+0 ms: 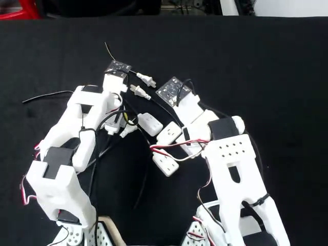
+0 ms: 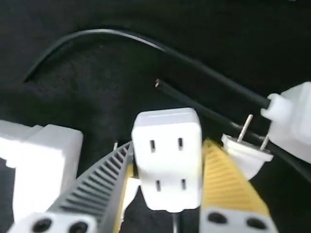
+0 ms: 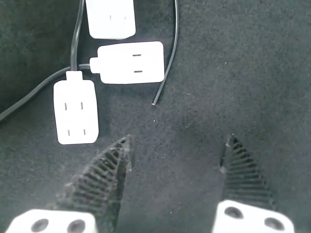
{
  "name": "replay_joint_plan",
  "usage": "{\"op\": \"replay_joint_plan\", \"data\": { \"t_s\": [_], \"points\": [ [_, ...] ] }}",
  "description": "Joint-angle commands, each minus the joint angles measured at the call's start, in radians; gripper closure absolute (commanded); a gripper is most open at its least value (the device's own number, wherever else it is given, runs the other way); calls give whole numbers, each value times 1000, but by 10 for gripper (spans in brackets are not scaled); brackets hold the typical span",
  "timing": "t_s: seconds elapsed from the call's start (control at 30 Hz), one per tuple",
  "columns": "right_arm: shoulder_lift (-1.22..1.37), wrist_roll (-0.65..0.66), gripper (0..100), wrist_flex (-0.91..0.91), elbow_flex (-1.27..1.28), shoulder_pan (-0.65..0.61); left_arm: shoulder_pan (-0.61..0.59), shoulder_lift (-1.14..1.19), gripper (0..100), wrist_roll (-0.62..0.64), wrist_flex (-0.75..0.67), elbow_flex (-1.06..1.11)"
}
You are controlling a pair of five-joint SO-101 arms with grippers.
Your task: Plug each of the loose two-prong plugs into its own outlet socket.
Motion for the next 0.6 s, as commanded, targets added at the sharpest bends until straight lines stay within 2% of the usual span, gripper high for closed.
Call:
{"op": "replay_joint_plan", "data": {
  "t_s": [0.0,0.2,0.33,0.43,0.57],
  "points": [
    [-4,-2,712,-14,-4,-12,5,-5,940,-9,20,-33],
    [-4,-2,712,-14,-4,-12,45,-21,949,-77,132,-42],
    [-4,-2,712,-14,-4,-12,33,-106,950,-80,173,-35],
    [-4,-2,712,-14,-2,-12,22,-183,950,-158,222,-33],
    [-4,-2,712,-14,-2,-12,18,-259,946,-172,255,-41]
  ]
}}
